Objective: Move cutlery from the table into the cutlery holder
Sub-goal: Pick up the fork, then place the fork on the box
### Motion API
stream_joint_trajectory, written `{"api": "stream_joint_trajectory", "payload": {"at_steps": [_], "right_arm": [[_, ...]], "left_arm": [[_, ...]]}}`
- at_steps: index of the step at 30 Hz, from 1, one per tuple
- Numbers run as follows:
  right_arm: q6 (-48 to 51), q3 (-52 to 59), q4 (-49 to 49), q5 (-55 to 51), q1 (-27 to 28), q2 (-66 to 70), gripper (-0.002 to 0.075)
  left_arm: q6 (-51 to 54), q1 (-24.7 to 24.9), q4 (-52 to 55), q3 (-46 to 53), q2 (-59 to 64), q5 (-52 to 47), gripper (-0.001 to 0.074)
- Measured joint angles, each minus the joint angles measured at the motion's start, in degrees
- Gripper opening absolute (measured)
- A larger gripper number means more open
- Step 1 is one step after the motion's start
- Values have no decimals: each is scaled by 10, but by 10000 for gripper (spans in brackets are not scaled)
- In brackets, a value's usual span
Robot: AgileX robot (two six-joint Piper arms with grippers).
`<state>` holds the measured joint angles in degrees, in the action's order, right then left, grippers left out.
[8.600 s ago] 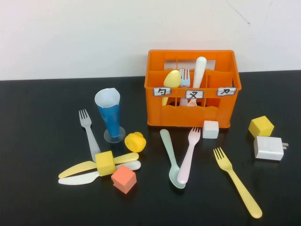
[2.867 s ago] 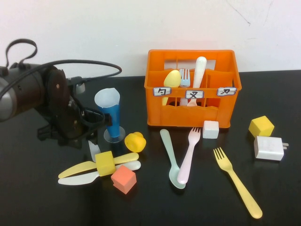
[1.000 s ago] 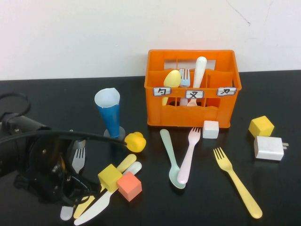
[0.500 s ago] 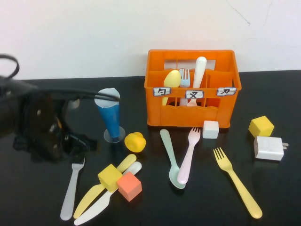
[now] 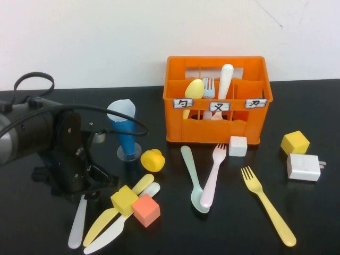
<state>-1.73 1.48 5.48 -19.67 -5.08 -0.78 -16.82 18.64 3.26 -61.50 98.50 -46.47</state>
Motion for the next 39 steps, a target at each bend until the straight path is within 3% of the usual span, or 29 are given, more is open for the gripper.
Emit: {"api": "stream_joint_trajectory", "payload": {"at_steps": [9, 13, 15, 23, 39], "right_arm": [[0, 0, 0, 0, 0, 0, -3], [0, 0, 0, 0, 0, 0, -3], [0, 0, 0, 0, 0, 0, -3], [0, 0, 0, 0, 0, 0, -3], [0, 0, 0, 0, 0, 0, -3]], "left_arm": [[0, 0, -1, -8, 22, -6, 311], [0, 0, -6, -8, 24, -7, 216], [0, 0, -10, -9, 27, -7, 116], [0, 0, 5, 2, 10, -3, 103], [0, 0, 11, 152, -352, 124, 103]]}}
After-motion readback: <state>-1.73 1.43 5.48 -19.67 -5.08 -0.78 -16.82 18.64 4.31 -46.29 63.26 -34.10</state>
